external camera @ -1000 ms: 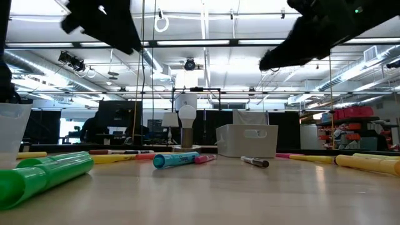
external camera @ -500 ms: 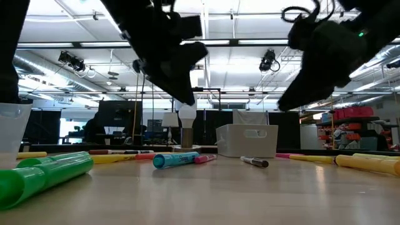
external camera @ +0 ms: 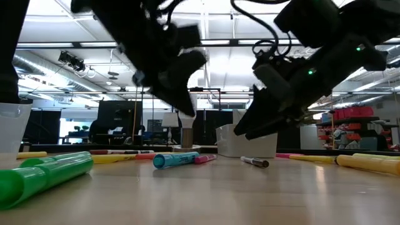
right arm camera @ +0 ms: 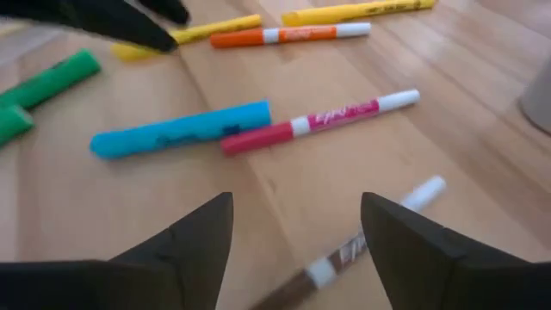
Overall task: Pick & Place Markers
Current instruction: Put the dark brown marker pen into the gray bin
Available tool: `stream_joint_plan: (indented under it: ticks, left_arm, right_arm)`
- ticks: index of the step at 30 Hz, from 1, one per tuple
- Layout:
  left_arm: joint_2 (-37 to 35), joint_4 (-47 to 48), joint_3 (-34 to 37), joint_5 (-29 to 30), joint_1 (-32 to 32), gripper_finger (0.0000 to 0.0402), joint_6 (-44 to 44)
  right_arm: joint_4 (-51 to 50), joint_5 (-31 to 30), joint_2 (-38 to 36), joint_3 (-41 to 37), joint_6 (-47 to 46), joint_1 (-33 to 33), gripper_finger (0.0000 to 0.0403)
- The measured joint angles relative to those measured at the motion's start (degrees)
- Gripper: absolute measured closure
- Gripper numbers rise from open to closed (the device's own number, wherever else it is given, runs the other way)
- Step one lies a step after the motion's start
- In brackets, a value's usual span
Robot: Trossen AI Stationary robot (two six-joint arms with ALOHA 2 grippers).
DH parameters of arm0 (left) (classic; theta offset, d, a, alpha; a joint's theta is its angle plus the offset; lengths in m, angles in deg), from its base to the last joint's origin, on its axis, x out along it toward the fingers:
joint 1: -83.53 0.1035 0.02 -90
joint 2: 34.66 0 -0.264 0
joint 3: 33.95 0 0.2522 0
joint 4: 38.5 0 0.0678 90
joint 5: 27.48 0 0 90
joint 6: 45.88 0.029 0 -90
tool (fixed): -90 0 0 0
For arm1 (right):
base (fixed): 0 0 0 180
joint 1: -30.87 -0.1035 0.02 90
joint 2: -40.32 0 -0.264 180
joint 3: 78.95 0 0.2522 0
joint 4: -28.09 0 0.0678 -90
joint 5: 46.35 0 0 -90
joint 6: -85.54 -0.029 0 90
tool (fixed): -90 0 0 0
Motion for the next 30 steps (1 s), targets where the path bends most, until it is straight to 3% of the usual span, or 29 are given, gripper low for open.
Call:
stream_joint_plan:
  ticks: [7, 17, 22, 30]
  left_arm:
    - [0.0, -1.5, 5.5, 4.7, 0.0, 0.0384, -6.9]
    - [0.0, -2.8, 5.4, 6.9, 0.0, 0.0386, -4.6]
    - [0.0, -2.8, 5.4, 6.6, 0.0, 0.0386, -3.3]
    - [0.0, -2.4, 4.1, 0.9, 0.0, 0.0385, 3.4]
  right_arm:
    - [-0.2, 0.0, 2.8, 0.4, -2.7, 2.4, 0.0159]
    - [-2.3, -0.6, 8.1, 0.8, -4.7, 4.0, 0.0192]
    - [-4.7, 0.7, 8.1, 0.9, -3.6, 4.0, 0.0236]
    - [-7.4, 1.6, 8.1, 0.9, -3.4, 4.1, 0.0330]
